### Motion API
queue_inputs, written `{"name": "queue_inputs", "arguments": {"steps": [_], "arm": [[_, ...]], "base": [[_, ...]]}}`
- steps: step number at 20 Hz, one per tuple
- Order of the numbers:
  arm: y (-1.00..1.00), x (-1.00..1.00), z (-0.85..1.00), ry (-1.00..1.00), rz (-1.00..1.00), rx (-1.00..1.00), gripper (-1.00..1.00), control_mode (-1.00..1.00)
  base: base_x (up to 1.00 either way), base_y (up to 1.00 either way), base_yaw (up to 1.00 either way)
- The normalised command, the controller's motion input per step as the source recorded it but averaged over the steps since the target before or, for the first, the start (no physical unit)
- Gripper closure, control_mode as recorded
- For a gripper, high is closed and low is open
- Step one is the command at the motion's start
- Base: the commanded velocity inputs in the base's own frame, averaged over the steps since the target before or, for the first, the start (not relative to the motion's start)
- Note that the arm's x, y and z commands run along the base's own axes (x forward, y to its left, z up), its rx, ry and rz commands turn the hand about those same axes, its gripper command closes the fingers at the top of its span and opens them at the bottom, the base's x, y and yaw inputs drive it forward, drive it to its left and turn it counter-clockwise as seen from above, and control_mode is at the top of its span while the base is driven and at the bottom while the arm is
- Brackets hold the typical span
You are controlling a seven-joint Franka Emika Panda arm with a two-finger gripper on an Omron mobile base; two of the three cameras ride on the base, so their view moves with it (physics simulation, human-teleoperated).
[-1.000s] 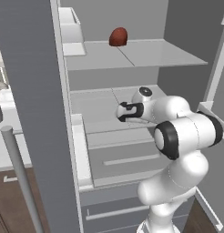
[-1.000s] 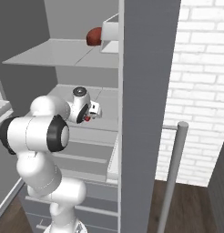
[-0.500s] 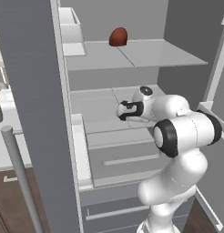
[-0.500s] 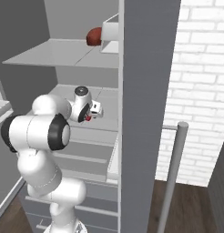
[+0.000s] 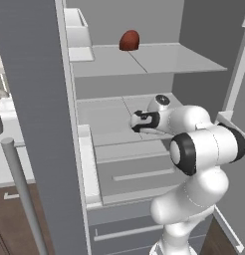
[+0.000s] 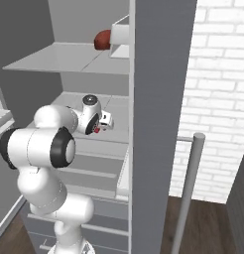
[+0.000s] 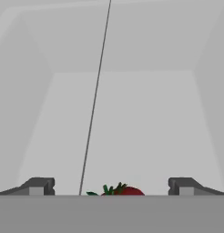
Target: Take the strawberry from the fridge and place it on top of the pancake, located on the dining counter.
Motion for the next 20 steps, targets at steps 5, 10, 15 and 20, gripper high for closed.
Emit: {"name": "queue_inputs", "arguments": {"steps": [5, 10, 15, 20], "arm": [[0.00, -0.03, -0.29, 0.00, 0.00, 0.00, -1.00, -1.00], [-0.02, -0.26, -0.32, 0.00, 0.00, 0.00, 1.00, -1.00], [0.00, -0.54, -0.05, -0.04, 0.00, 0.00, 1.00, -1.00], [0.03, -0.62, 0.33, -0.08, 0.00, 0.00, 1.00, -1.00]], "base": [[0.00, 0.00, 0.00], [0.00, 0.00, 0.00], [0.00, 0.00, 0.00], [0.00, 0.00, 0.00]]}}
